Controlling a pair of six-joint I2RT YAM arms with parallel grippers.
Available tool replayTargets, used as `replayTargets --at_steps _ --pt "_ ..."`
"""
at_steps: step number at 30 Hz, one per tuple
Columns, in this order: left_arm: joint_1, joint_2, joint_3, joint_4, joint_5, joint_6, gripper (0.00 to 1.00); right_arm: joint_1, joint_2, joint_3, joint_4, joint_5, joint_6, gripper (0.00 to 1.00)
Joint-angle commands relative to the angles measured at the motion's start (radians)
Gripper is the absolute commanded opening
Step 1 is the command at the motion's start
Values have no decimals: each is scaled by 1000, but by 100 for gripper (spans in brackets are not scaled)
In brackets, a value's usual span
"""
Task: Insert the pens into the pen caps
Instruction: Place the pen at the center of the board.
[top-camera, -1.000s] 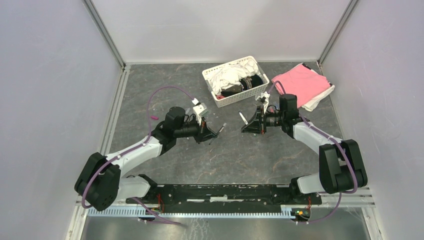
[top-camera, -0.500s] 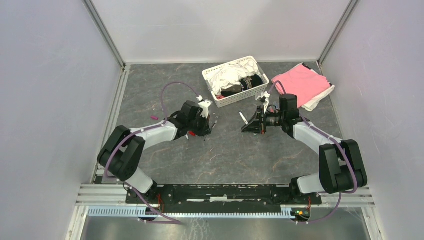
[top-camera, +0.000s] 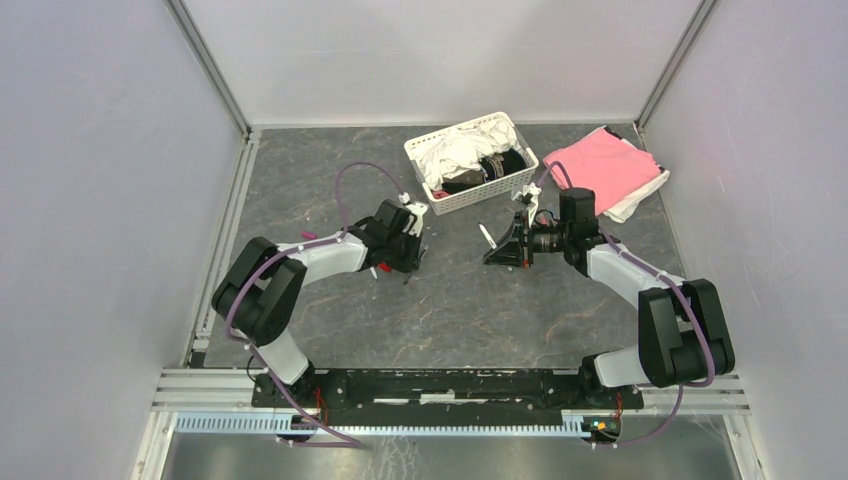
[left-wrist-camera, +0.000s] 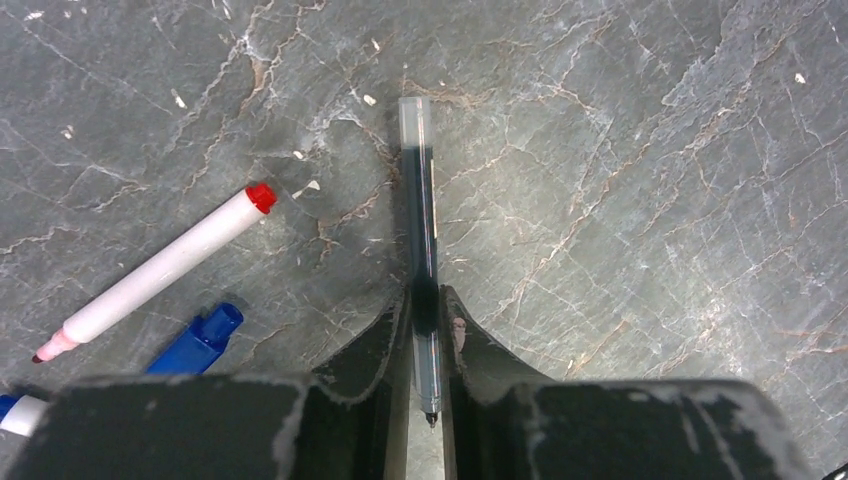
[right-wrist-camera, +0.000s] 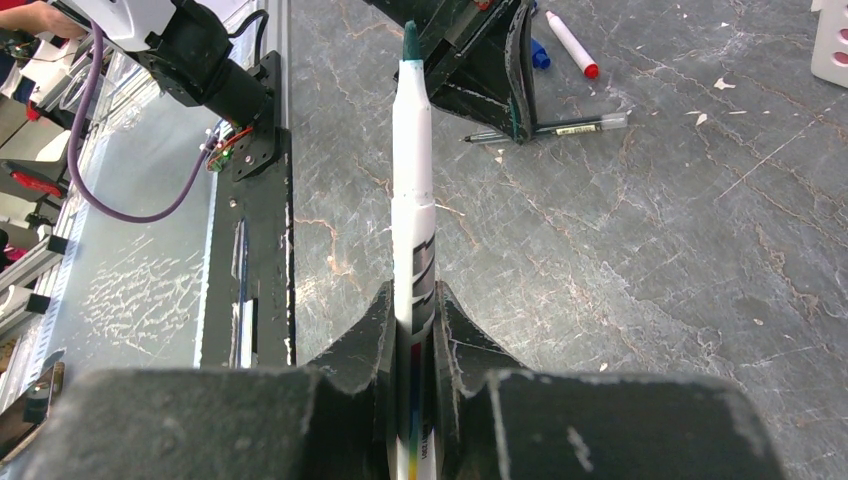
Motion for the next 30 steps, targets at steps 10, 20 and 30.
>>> replayTargets --at_steps 10,20,30 --pt "-8 -67 43 -24 -53 -64 34 -4 -24 29 14 -26 -11 0" --pt "-6 -226 20 14 -107 -101 44 -4 -25 29 14 -26 -11 0" --pt "58 -422 -85 102 -204 -213 64 -5 -28 29 14 -27 -12 0"
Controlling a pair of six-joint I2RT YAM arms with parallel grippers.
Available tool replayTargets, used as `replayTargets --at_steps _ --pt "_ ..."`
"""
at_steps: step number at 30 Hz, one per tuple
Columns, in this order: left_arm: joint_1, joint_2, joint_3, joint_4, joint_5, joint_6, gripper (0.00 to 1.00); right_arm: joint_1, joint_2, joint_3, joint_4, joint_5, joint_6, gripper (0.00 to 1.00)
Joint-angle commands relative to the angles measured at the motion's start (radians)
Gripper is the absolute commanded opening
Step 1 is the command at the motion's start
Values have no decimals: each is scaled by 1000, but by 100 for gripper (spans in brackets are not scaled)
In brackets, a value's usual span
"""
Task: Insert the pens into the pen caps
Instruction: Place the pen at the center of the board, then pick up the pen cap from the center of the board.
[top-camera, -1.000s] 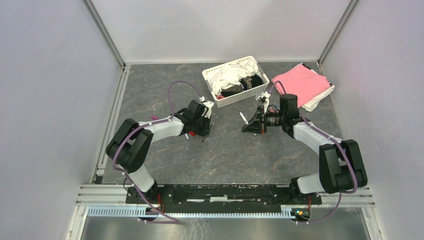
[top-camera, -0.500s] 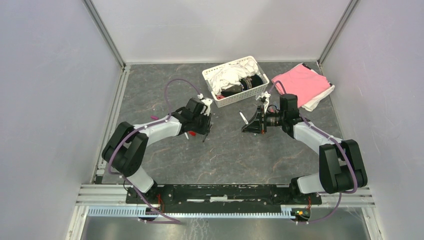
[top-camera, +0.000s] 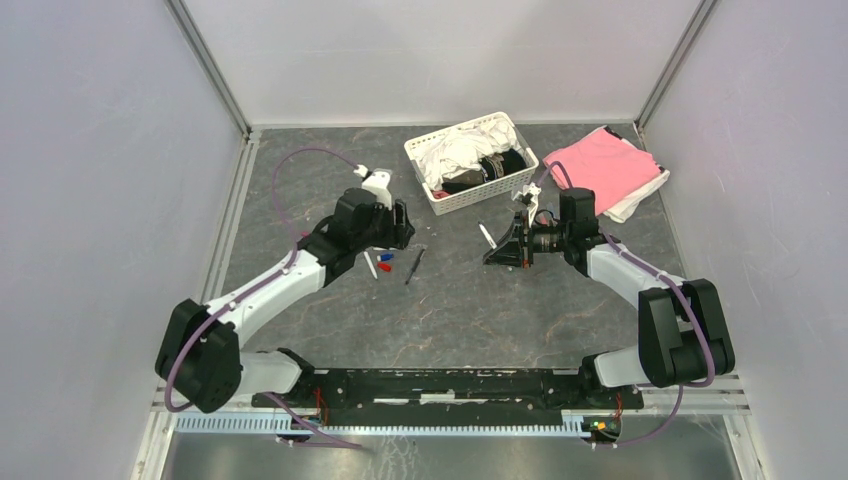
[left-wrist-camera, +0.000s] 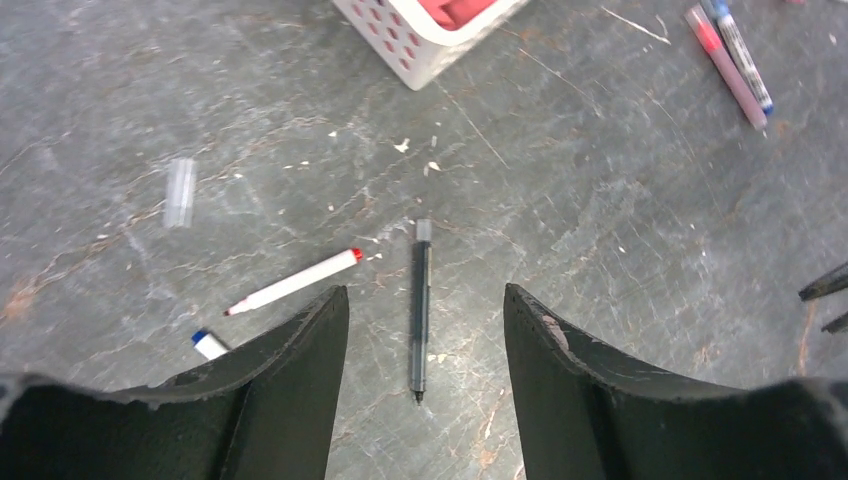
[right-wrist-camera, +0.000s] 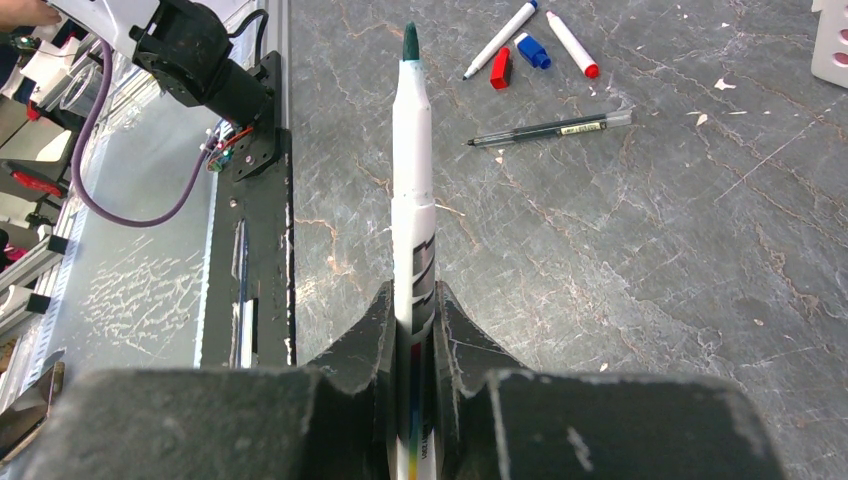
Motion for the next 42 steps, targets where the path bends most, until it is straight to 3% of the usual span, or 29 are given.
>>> replayTargets --at_steps 1,42 --pt "40 -53 -46 48 -59 -99 64 -4 -31 28 14 -26 -12 0" --pt "67 -116 -138 21 -192 -170 54 -4 -25 29 14 -24 -14 0"
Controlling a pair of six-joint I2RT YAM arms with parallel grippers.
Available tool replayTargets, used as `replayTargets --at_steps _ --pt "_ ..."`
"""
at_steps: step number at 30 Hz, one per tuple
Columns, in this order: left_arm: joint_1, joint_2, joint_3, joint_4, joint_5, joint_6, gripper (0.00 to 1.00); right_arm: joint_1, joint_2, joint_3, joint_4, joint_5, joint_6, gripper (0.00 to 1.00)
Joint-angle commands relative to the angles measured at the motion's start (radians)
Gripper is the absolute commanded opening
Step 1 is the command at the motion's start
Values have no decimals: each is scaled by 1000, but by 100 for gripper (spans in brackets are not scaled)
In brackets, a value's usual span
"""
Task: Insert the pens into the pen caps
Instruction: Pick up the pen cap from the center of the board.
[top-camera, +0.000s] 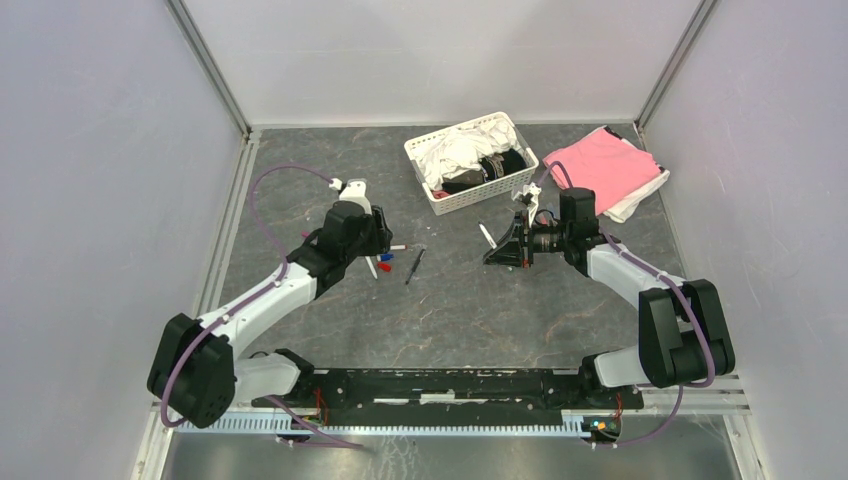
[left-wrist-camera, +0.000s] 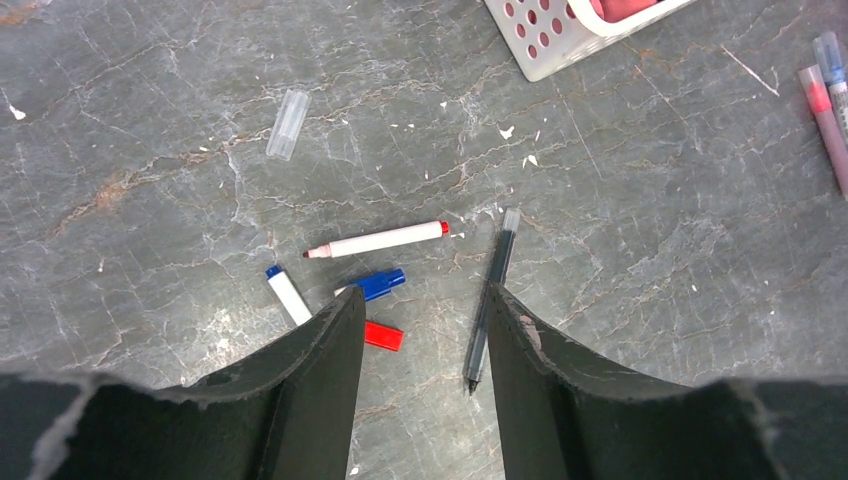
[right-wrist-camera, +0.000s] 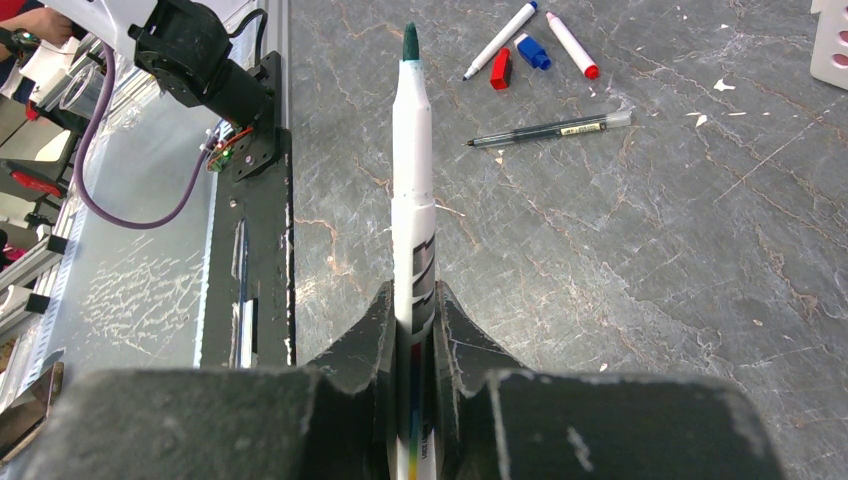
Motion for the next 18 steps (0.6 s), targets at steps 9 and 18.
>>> replayTargets --at_steps 9,18 --pt "11 -2 0 5 -44 -40 53 -4 -23 29 14 -23 -15 0" --pt "53 100 83 -48 -16 58 57 -5 -25 31 9 -21 -20 0"
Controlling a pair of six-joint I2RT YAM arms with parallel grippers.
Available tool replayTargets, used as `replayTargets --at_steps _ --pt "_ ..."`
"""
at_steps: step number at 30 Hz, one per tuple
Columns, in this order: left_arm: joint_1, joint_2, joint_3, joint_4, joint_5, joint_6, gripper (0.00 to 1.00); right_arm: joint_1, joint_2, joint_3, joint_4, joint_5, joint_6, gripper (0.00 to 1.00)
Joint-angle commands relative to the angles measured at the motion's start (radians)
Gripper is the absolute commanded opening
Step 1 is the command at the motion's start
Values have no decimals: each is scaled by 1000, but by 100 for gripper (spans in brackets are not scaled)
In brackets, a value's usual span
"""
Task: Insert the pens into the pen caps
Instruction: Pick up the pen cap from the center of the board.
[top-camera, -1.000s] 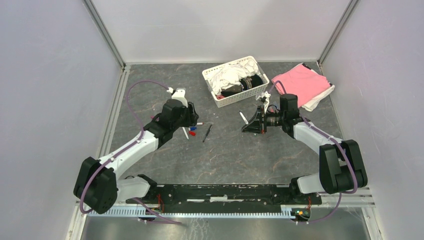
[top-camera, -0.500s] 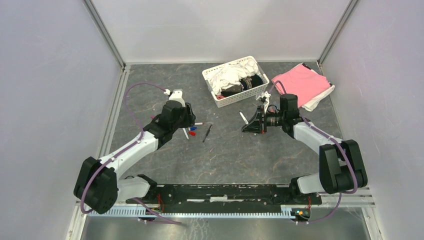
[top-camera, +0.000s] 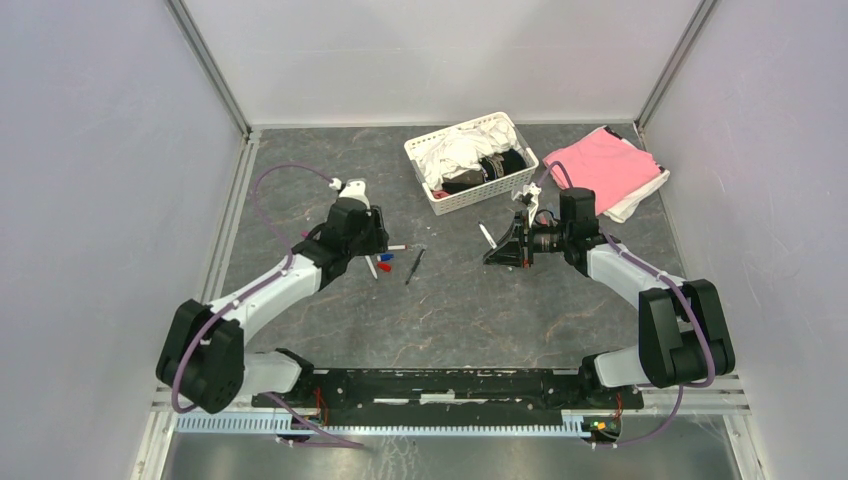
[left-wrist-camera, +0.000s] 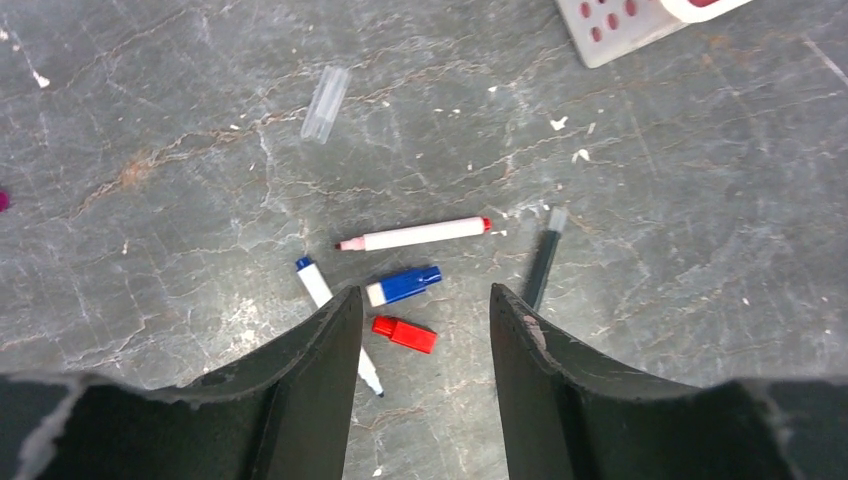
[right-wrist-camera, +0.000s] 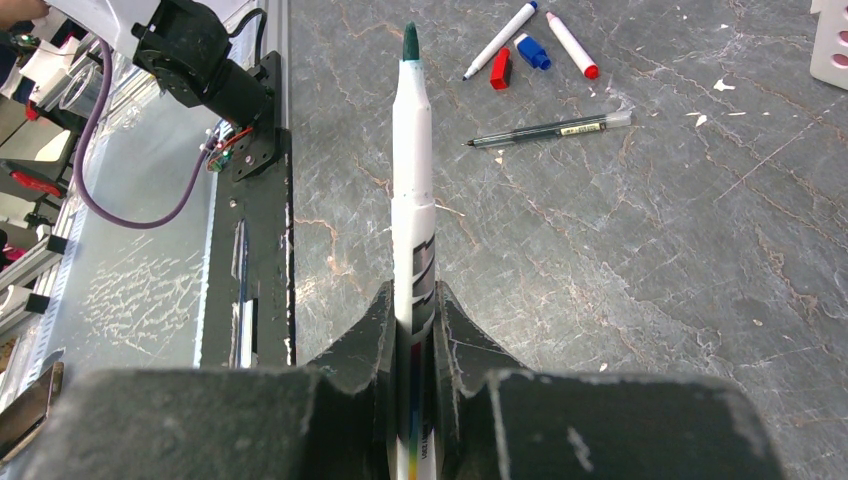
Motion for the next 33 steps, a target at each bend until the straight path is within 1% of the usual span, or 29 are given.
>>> replayTargets --at_steps 1,4,6,9,12,18,25,28,31,33 --pt "37 68 86 -40 9 79 59 -6 -23 32 8 -20 -21 0" --pt "63 143 153 -94 3 136 64 -5 -21 34 1 -19 -28 0" --pt "82 215 233 -152 2 181 65 -4 -19 35 -1 -20 -30 0" --pt "110 344 336 -232 9 245 61 -6 -17 35 -4 -19 -32 0" --pt "138 462 455 -291 47 299 56 -5 -18 37 -5 -20 -33 0" --pt "185 627 608 -359 149 353 48 -8 -21 38 -8 -23 -35 0" --pt "201 726 693 -399 177 379 46 -10 -18 38 -10 -25 -36 0" --pt "201 751 701 -407 177 381 43 -12 -18 40 -10 -26 -36 0" --pt "203 769 700 -410 177 381 42 -11 -16 40 -10 -26 -36 0" --pt "203 783 702 -411 204 382 41 -11 -17 40 -10 -26 -36 0"
